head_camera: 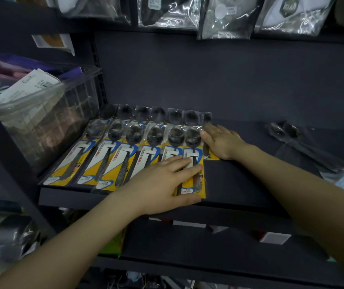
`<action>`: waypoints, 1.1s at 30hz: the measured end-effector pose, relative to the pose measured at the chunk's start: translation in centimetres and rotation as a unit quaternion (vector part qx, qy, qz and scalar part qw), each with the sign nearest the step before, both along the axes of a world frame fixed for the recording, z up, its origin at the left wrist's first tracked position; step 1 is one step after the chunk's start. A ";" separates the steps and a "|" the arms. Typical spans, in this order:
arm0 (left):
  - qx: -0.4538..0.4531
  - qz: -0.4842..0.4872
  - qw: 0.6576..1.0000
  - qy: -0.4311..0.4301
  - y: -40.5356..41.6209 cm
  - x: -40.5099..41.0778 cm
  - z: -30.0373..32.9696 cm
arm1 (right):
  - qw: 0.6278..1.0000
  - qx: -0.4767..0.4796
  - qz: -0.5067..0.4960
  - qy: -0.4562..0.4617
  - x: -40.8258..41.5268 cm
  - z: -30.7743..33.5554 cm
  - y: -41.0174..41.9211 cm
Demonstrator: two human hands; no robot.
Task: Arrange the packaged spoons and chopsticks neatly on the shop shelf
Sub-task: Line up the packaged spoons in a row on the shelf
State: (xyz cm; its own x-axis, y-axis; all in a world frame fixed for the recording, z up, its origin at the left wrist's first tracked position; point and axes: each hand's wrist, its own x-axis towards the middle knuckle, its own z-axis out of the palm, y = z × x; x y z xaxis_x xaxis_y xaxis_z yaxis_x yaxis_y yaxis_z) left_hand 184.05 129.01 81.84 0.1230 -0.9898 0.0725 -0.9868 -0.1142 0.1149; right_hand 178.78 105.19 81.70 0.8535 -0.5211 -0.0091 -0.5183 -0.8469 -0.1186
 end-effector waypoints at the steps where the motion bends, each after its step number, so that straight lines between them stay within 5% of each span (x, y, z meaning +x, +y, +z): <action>1: -0.004 -0.004 1.000 -0.002 0.0 0.0 -0.1 | 1.000 -0.010 -0.003 0.007 0.0 0.0 -0.1; 8: -0.032 -0.017 0.999 -0.010 -0.4 -0.1 0.6 | 0.999 0.031 0.007 -0.003 -0.4 0.5 -1.0; 12: -0.056 -0.005 0.998 0.014 -1.5 -0.5 1.6 | 0.986 0.072 0.014 -0.147 -3.1 1.3 -0.5; 16: -0.105 -0.008 0.994 -0.001 -4.1 -2.6 2.9 | 0.983 -0.015 0.039 -0.180 -8.6 2.9 -0.6; 20: -0.196 -0.017 0.980 0.028 -7.0 -5.6 3.5 | 0.971 -0.070 -0.054 -0.222 -15.5 5.3 -3.6; 26: -0.229 -0.001 0.970 0.077 -11.5 -9.8 3.6 | 0.986 -0.004 -0.155 -0.057 -20.8 4.7 -8.5; 33: -0.220 0.093 0.959 0.154 -15.4 -13.0 2.5 | 0.992 -0.018 -0.118 -0.043 -19.3 4.1 -9.0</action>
